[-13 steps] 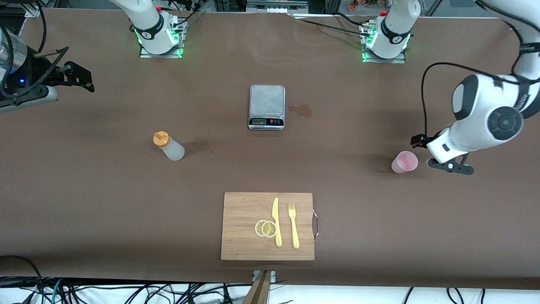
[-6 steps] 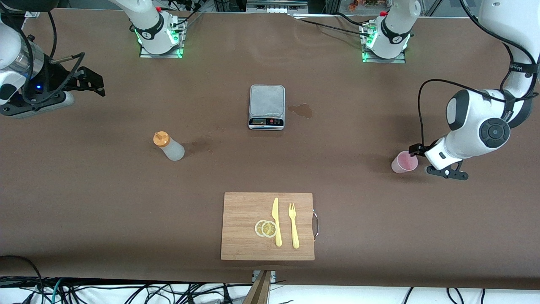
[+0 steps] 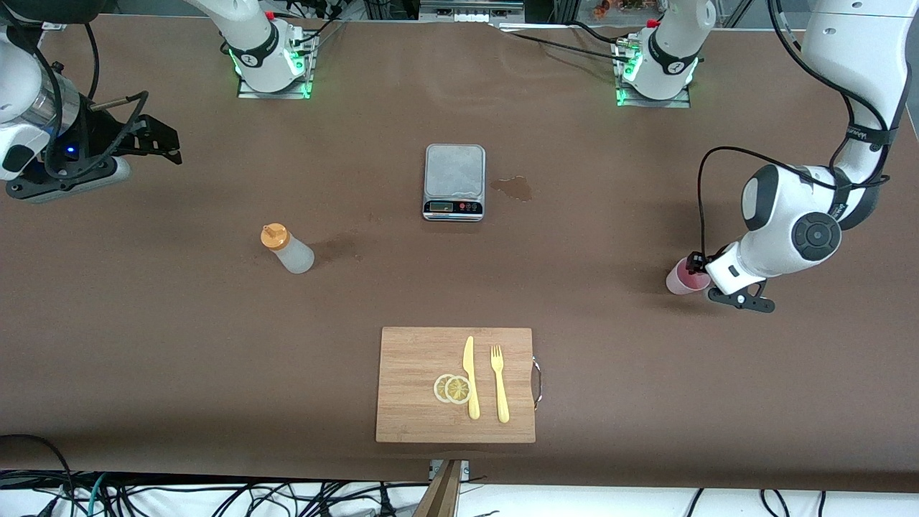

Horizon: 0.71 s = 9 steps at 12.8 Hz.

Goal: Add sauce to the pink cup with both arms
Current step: 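Reach the left gripper down to the pink cup and grasp it, then carry the pink cup with the left gripper onto the scale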

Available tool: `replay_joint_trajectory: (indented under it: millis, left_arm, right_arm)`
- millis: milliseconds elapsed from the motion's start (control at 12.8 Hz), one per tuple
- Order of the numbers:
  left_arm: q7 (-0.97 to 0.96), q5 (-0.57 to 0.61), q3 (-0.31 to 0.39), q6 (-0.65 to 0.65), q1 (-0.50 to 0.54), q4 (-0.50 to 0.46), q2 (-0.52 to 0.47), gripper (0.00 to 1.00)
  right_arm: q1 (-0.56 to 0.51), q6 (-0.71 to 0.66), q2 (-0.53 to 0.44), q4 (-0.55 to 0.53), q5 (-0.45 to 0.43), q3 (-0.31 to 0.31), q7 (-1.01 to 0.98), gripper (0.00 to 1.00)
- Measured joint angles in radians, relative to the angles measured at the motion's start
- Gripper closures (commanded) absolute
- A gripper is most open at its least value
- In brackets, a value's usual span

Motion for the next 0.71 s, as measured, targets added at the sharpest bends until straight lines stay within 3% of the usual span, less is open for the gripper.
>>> replay_joint_trajectory:
  millis: [470,705]
  left_arm:
    - [0.005,0.000,-0.003,-0.003,0.000,0.008,0.018,1.00]
    - [0.001,0.000,-0.054,-0.090,-0.001,0.051,0.011,1.00]
  right_arm:
    - [0.003,-0.010,-0.003,-0.001,0.003,0.018,-0.001,0.00]
    - [0.004,-0.013,-0.006,-0.001,0.007,0.023,-0.001,0.00]
